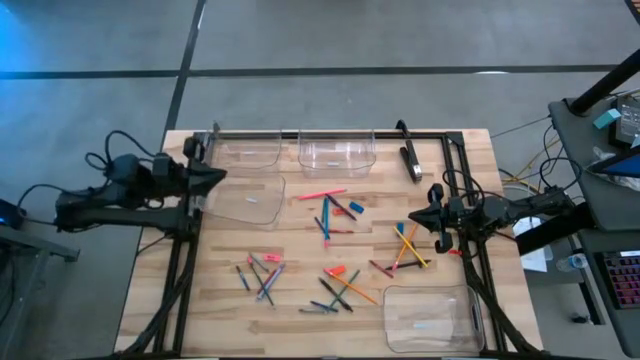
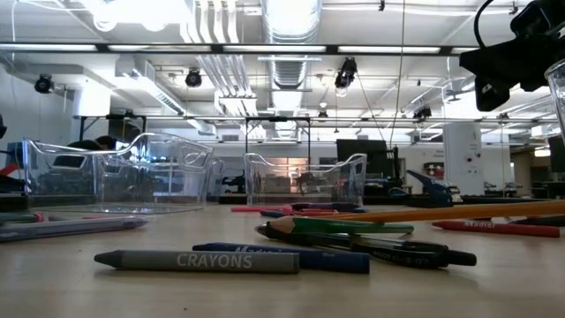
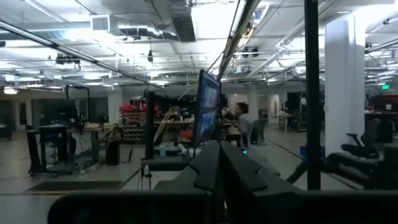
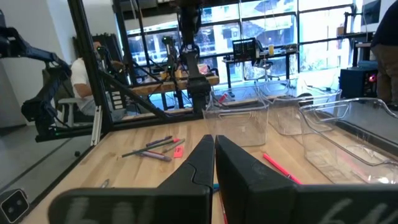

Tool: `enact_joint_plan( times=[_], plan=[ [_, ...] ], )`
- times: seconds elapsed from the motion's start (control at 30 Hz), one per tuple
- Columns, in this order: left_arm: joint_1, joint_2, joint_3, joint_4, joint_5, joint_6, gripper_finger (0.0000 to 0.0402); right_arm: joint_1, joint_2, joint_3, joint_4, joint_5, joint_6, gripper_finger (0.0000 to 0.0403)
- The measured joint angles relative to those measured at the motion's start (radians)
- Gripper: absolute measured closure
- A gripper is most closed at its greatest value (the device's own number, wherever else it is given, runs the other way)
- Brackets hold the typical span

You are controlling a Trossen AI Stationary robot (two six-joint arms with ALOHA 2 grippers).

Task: Sort crayons/erasers/pens/pencils in bins
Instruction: Adjust the middle transparent bin

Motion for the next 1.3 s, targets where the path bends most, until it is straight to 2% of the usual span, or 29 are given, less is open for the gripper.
enact_joint_plan(
  times=[0.3, 0.57, 0.73, 0.97, 1.1, 1.2, 1.3],
  plan=[
    [0.000, 0.000, 0.020, 0.083, 0.000, -0.219, 0.0402, 0.000, 0.000, 0.000, 0.000, 0.000, 0.000, 0.0394],
    [0.000, -0.017, -0.004, 0.271, 0.001, -0.227, 0.0402, 0.000, 0.000, 0.000, 0.000, 0.000, 0.000, 0.0394],
    [0.000, 0.009, -0.010, 0.277, -0.002, -0.227, 0.0402, 0.000, 0.000, 0.000, 0.000, 0.000, 0.000, 0.0394],
    [0.000, 0.107, 0.023, 0.210, -0.072, -0.227, 0.0402, 0.000, 0.000, 0.000, 0.000, 0.000, 0.000, 0.0394],
    [0.000, 0.193, 0.065, 0.154, -0.073, -0.228, 0.0401, 0.000, 0.000, 0.000, 0.000, 0.000, 0.000, 0.0394],
    [0.000, 0.260, 0.116, 0.045, -0.068, -0.229, 0.0388, 0.000, 0.000, 0.000, 0.000, 0.000, 0.000, 0.0394],
    [0.000, 0.324, 0.188, -0.122, -0.060, -0.228, 0.0355, 0.000, 0.000, 0.000, 0.000, 0.000, 0.000, 0.0394]
  ],
)
